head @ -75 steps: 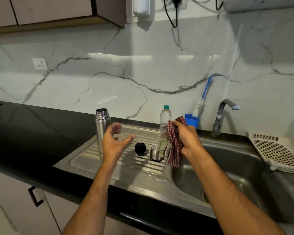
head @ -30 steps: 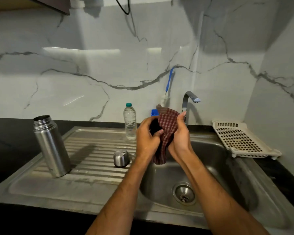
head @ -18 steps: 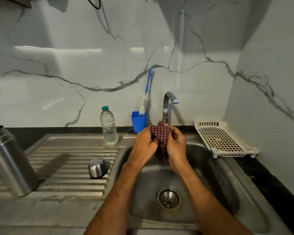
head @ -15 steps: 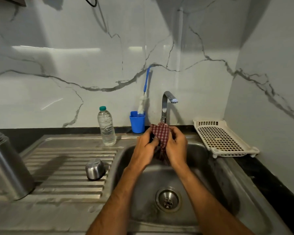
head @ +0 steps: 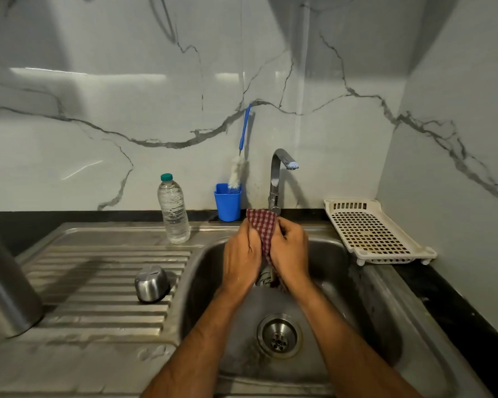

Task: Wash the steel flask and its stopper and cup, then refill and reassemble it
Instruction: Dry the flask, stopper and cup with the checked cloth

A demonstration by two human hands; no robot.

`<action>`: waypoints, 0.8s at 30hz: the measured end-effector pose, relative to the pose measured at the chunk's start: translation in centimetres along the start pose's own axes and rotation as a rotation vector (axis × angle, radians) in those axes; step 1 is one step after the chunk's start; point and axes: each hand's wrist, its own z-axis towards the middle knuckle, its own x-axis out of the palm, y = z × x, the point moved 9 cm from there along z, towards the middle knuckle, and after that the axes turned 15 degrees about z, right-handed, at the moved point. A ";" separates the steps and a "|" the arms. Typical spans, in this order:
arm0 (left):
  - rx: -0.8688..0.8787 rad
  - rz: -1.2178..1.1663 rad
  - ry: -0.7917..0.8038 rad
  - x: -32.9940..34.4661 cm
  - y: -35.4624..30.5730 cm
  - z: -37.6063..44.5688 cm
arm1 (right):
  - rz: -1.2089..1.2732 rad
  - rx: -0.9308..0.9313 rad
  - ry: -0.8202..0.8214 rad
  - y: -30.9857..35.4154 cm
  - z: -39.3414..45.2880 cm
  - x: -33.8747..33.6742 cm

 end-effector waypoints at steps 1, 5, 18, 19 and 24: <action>0.107 0.125 -0.043 -0.6 -0.6 0.2 | 0.074 0.086 0.000 -0.5 0.0 0.1; 0.393 0.500 -0.139 -1.2 -2.2 -0.1 | 0.316 0.478 0.062 -2.7 -1.2 0.9; 0.393 0.494 -0.262 -2.5 -2.0 -0.3 | 0.310 0.582 0.156 -1.8 -2.4 2.7; 0.420 0.526 -0.278 -2.3 -2.0 -0.4 | 0.293 0.580 0.155 -1.8 -2.3 2.5; -0.282 -0.281 0.198 1.7 2.2 1.0 | -0.146 -0.227 0.006 1.6 -1.1 0.3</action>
